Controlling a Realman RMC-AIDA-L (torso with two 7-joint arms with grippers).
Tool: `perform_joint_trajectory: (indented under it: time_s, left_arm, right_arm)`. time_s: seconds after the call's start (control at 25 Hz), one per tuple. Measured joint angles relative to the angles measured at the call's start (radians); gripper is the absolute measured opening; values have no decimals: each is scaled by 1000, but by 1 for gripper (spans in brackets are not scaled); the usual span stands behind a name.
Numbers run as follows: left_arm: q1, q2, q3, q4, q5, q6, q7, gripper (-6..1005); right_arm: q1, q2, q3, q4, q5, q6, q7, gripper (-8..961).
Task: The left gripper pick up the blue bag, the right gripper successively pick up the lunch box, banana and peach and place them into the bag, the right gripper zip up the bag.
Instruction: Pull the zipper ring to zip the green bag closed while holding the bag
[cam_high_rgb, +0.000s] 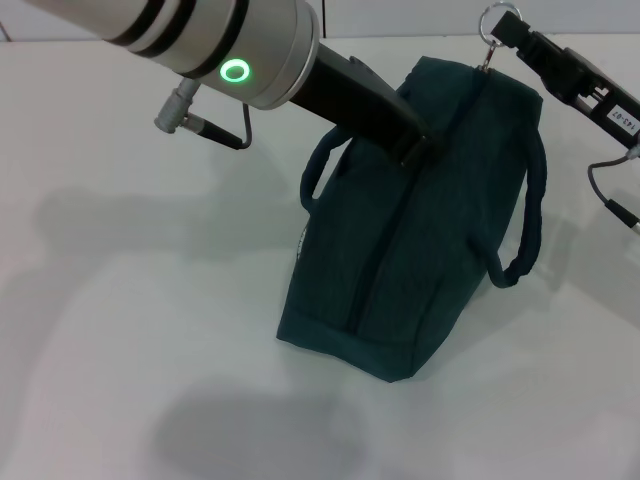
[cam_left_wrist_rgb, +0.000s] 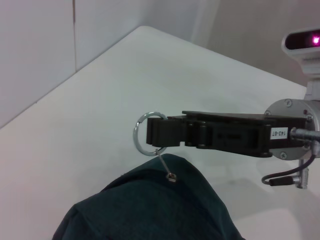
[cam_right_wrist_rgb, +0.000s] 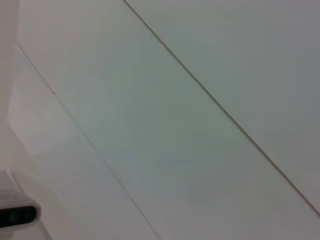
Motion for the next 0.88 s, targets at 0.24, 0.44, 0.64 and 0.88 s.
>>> perform_joint_trajectory:
  time_s: [0.24,0.44,0.64,0.88]
  left_arm:
    - [1,2,-8,3,-36,5,19,54]
    - [2,3,-42,6,-74,12,39,41]
    - [2,2,-61,6,-78,12,50,41]
    - [0,1,-78,6,-79,5,65,41]
  right_arm:
    - [-11,0,1,-5,17,44,0,10]
    - [-26,-1,2,-10,36,102,0,10]
    - [-29,-4,-5,-11,38,244,0,11]
    - [-27,-5,-9,-14,33,333,-3,11]
